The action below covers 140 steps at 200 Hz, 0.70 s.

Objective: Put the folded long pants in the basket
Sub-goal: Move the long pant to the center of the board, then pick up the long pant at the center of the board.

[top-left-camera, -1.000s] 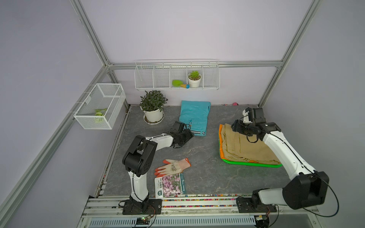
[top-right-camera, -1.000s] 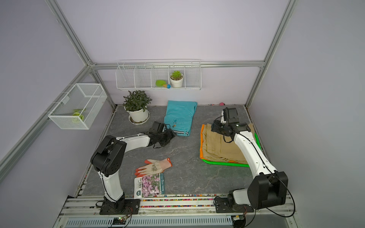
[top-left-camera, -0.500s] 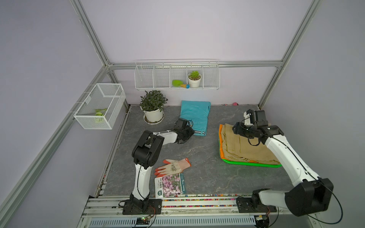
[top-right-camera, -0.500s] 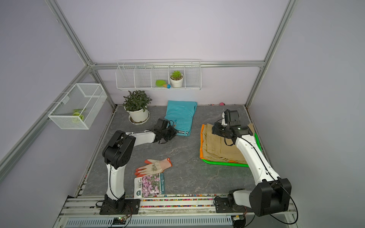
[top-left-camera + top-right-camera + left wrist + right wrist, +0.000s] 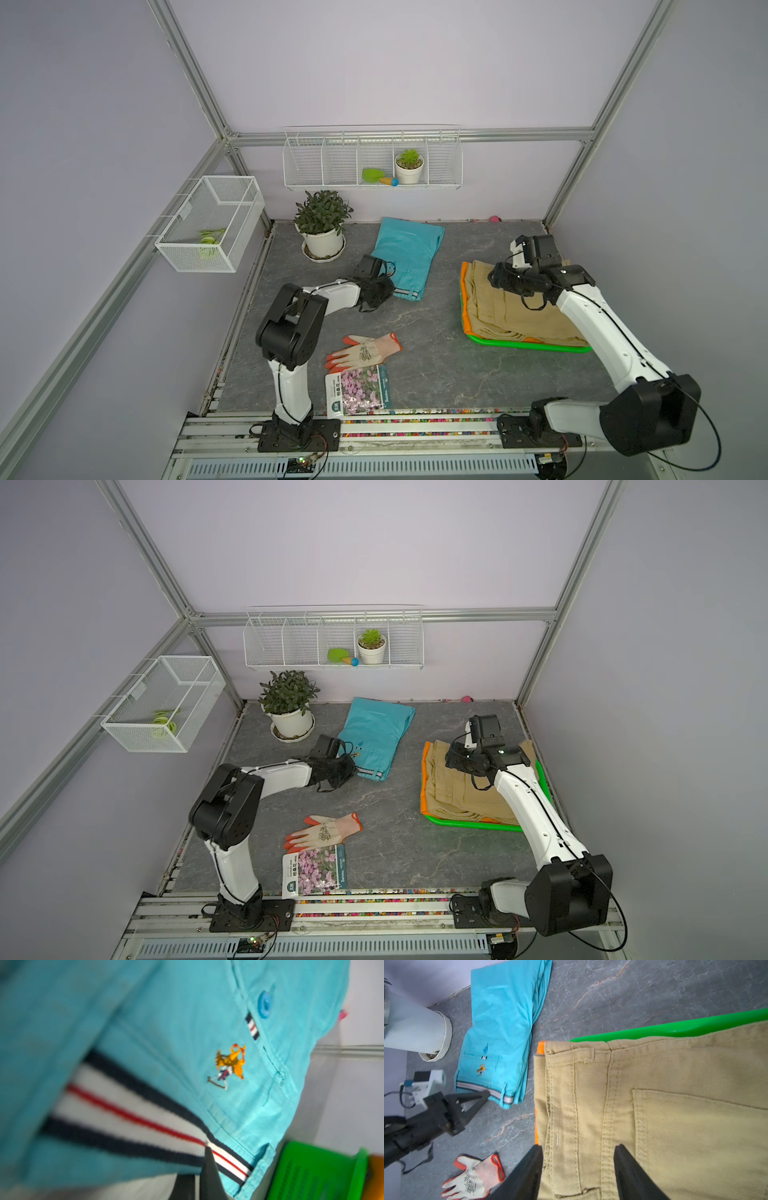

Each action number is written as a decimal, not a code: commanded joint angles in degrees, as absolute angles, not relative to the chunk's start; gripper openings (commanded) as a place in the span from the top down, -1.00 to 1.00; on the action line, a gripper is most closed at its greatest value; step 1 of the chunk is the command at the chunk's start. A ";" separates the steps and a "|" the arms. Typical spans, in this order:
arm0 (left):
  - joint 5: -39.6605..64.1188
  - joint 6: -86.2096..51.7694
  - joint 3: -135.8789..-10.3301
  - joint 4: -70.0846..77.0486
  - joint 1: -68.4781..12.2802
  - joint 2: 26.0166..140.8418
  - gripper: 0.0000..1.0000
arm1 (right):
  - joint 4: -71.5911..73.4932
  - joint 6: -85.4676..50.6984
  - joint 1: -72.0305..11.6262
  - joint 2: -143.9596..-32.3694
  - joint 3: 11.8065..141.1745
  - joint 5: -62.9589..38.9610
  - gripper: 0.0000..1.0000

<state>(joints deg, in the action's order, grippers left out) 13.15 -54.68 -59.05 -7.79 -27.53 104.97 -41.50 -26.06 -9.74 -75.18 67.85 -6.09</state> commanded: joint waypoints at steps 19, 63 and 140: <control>12.83 -46.95 -45.82 -28.50 -13.81 87.66 0.62 | -43.51 -25.83 -15.86 -74.10 69.64 -6.60 -0.20; 9.78 -43.16 -51.20 -37.46 -2.66 83.25 -0.05 | -41.66 -26.13 -29.15 -84.11 76.30 -3.77 -0.25; 19.93 -43.38 -46.69 -32.55 -1.87 79.19 -0.05 | -42.43 -22.56 -32.19 -116.70 102.39 -5.46 -0.31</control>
